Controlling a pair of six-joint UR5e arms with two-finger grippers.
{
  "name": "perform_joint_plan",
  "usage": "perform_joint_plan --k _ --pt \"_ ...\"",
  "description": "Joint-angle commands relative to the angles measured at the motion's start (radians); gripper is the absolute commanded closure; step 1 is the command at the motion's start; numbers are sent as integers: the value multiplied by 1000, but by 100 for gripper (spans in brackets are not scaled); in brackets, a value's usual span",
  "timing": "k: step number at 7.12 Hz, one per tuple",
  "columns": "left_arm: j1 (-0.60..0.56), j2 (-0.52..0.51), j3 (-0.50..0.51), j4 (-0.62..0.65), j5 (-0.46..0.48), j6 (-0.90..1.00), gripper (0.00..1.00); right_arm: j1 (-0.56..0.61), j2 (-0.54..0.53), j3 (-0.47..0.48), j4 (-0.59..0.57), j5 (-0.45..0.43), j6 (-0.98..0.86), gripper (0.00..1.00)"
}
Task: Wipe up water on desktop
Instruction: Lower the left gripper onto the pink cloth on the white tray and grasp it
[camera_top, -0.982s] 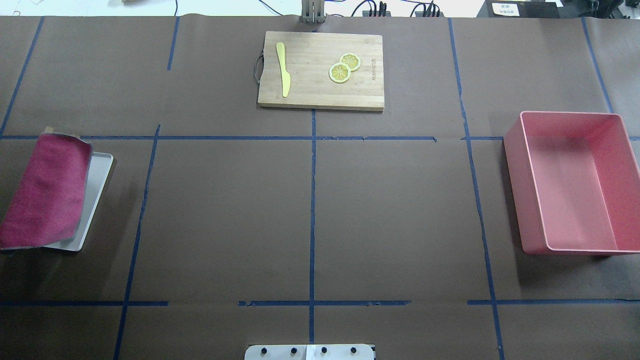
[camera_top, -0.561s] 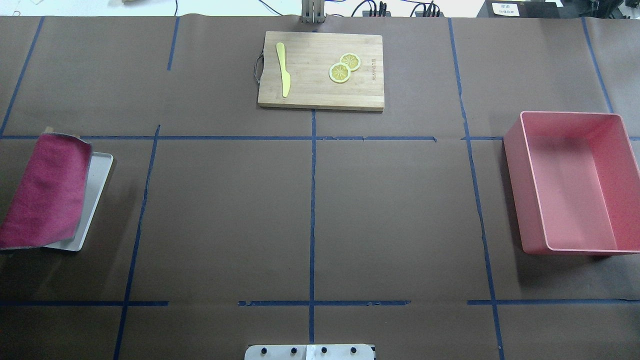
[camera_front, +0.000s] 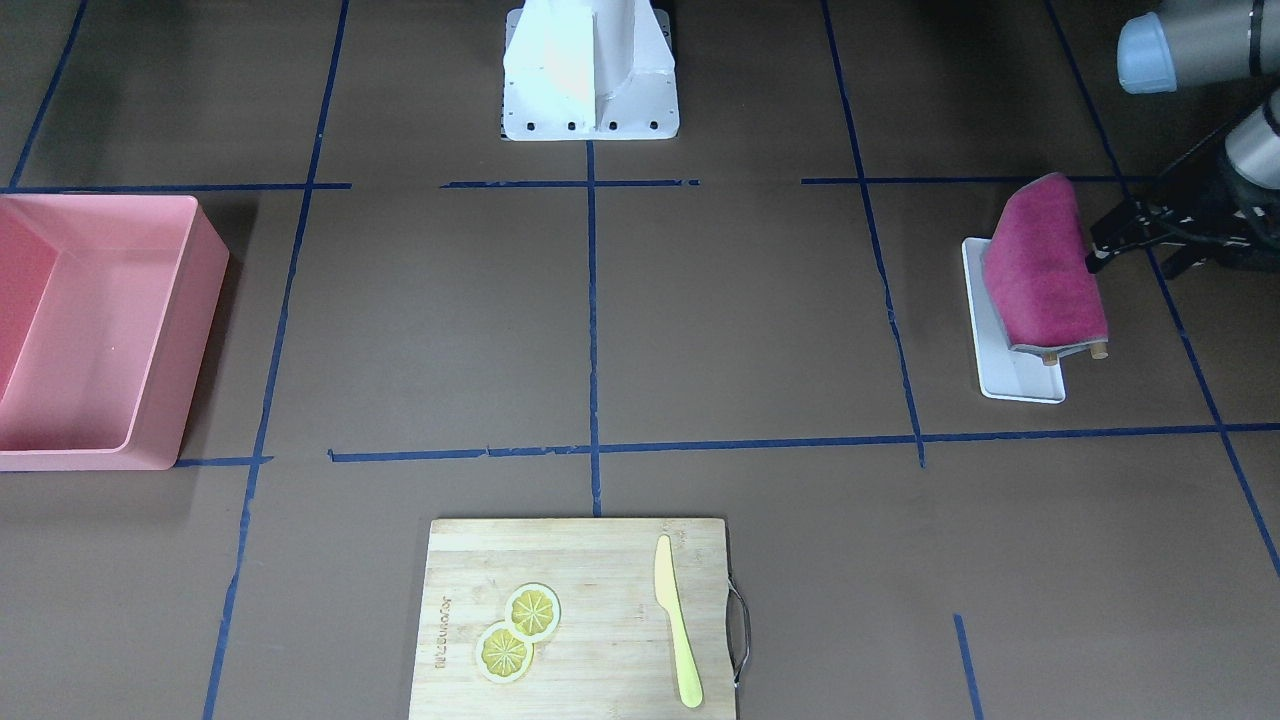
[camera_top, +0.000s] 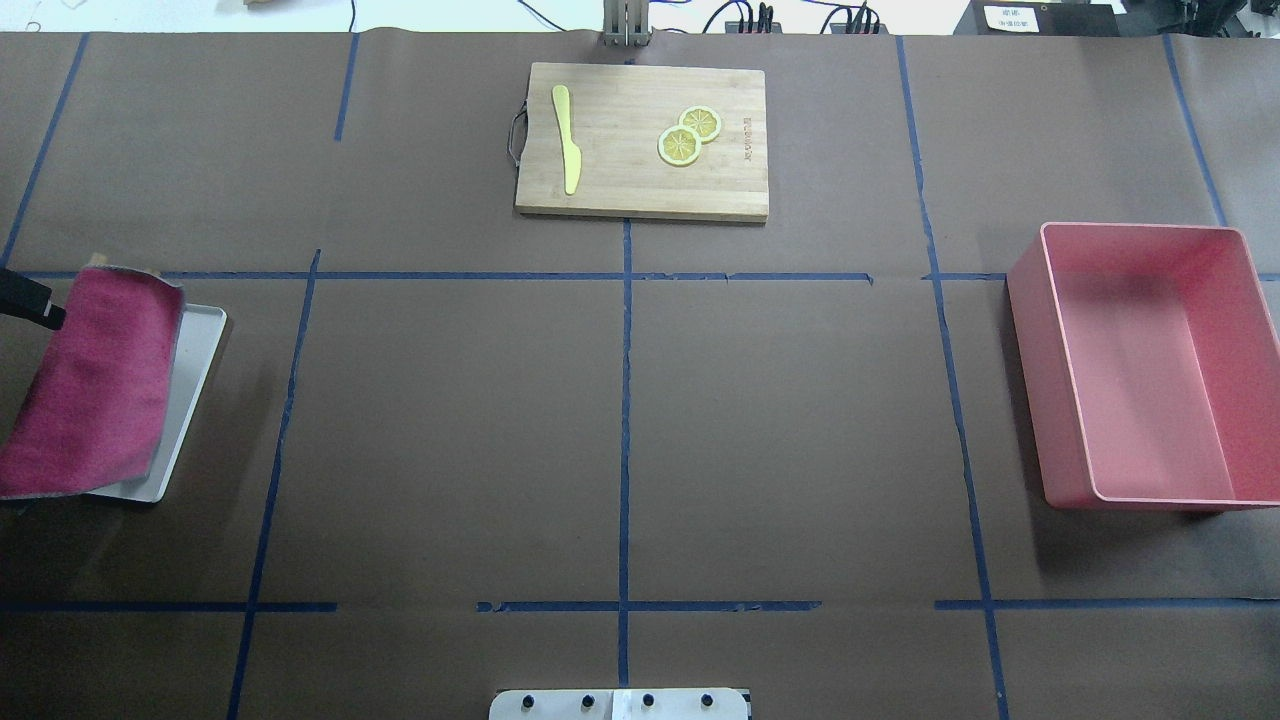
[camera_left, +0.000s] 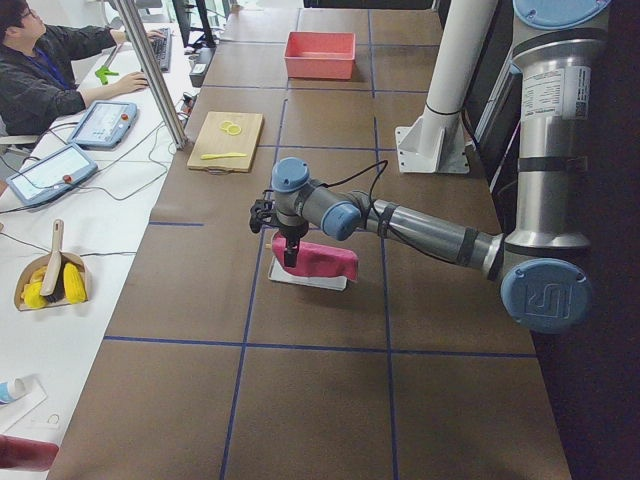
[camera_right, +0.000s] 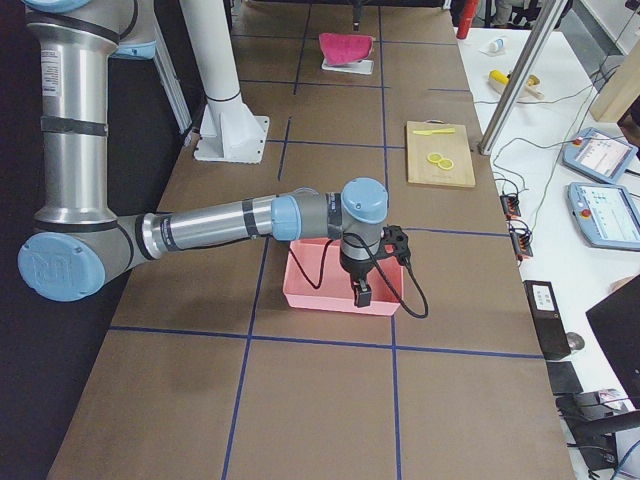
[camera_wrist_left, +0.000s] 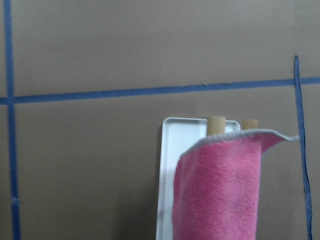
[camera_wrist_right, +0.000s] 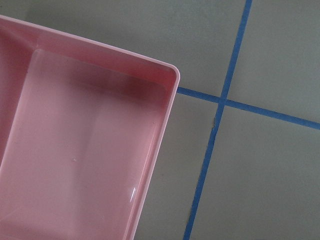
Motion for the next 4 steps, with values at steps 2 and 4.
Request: perform_joint_plan --k 2,4 --pt "32 3 5 -21 11 -21 33 0 0 -1 1 0 0 0" --pt "34 2 6 -21 11 -22 54 0 -2 -1 0 -1 -1 0"
